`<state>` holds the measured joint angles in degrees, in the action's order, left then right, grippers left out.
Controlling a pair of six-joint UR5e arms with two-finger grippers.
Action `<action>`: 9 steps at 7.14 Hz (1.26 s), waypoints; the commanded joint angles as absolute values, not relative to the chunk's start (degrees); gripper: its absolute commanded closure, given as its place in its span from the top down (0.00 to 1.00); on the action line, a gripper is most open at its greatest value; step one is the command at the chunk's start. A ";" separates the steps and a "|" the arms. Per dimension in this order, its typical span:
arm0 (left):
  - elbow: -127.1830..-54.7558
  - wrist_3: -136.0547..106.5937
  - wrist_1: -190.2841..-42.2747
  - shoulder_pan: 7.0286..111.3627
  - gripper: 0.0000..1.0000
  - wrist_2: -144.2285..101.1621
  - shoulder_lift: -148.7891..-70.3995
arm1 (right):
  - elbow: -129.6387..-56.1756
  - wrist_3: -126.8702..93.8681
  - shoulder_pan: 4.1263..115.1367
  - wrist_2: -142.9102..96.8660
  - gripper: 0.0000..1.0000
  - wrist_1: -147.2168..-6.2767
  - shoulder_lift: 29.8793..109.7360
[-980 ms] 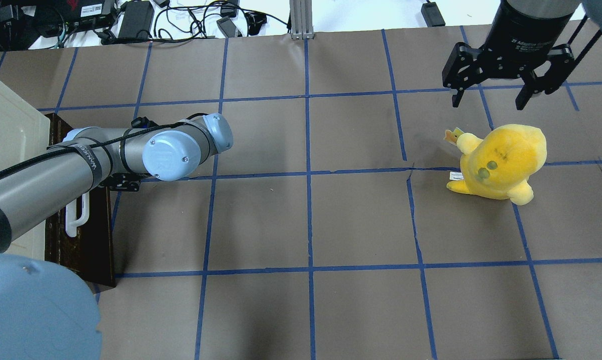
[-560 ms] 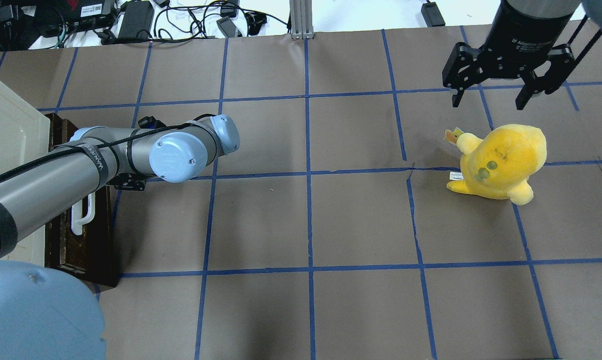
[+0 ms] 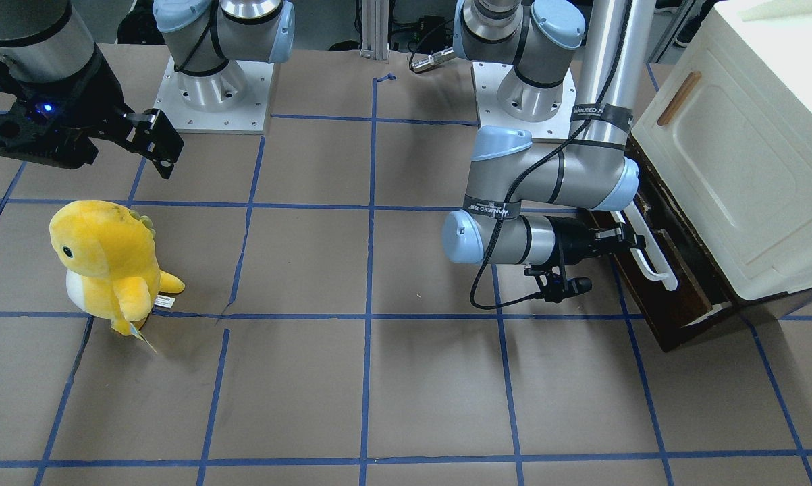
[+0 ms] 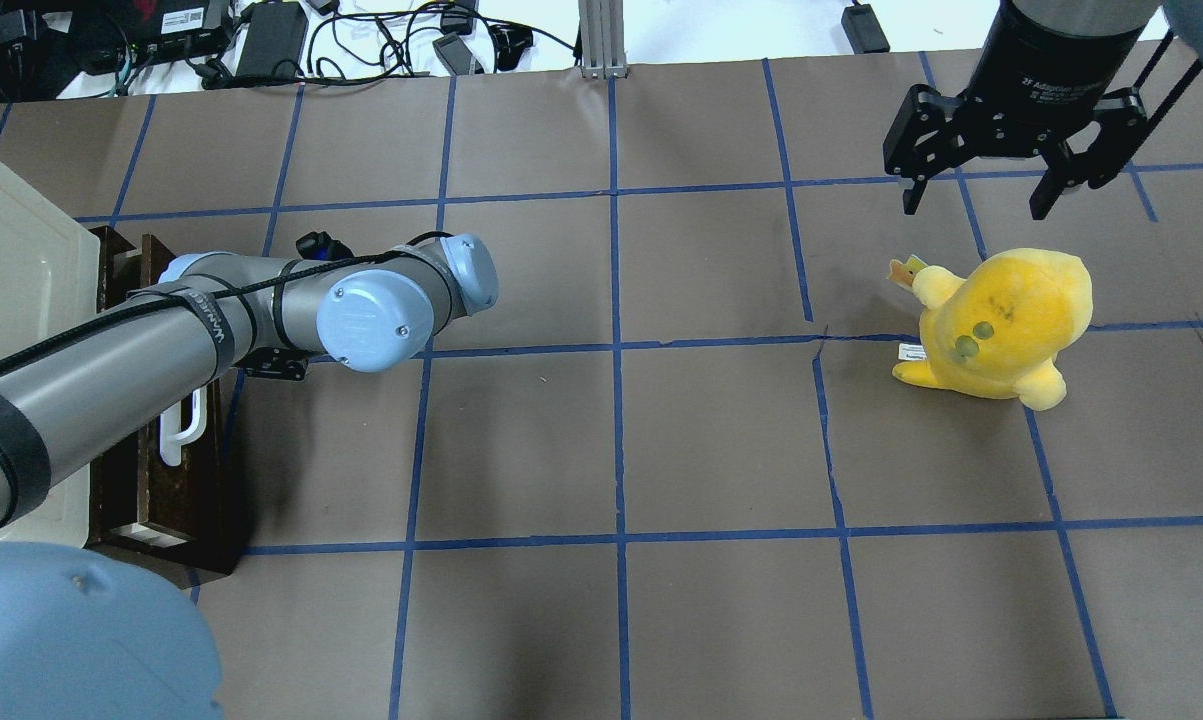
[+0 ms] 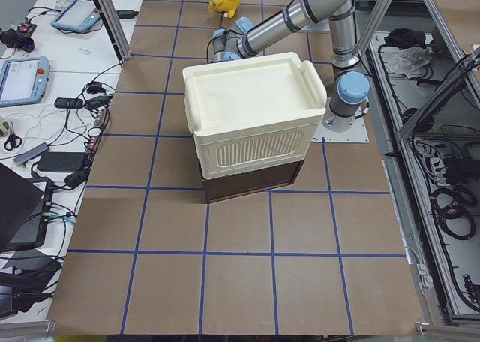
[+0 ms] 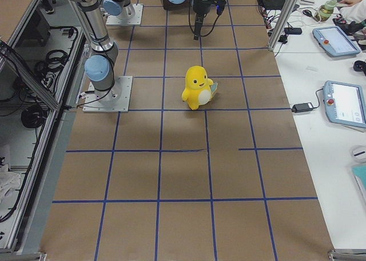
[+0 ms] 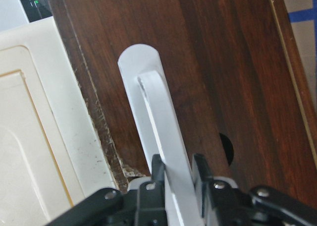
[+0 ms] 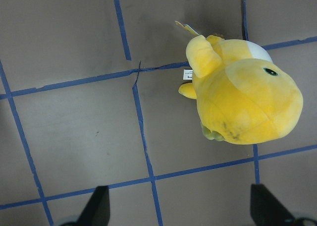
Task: Pull drawer sideways
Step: 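Pull the handle with the left gripper, sliding the drawer out sideways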
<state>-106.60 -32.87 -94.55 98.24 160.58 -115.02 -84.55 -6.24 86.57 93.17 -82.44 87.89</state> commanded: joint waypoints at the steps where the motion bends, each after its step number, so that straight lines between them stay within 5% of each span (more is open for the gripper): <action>1: -106.52 -32.87 -94.22 99.75 0.18 160.49 -115.22 | -84.55 -6.24 86.57 93.16 1.00 -82.44 87.89; 9: -106.00 -31.99 -93.87 103.44 0.18 160.40 -115.13 | -84.55 -6.24 86.57 93.16 1.00 -82.44 87.89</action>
<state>-106.37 -32.11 -94.03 102.90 160.41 -114.97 -84.55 -6.24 86.56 93.17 -82.44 87.89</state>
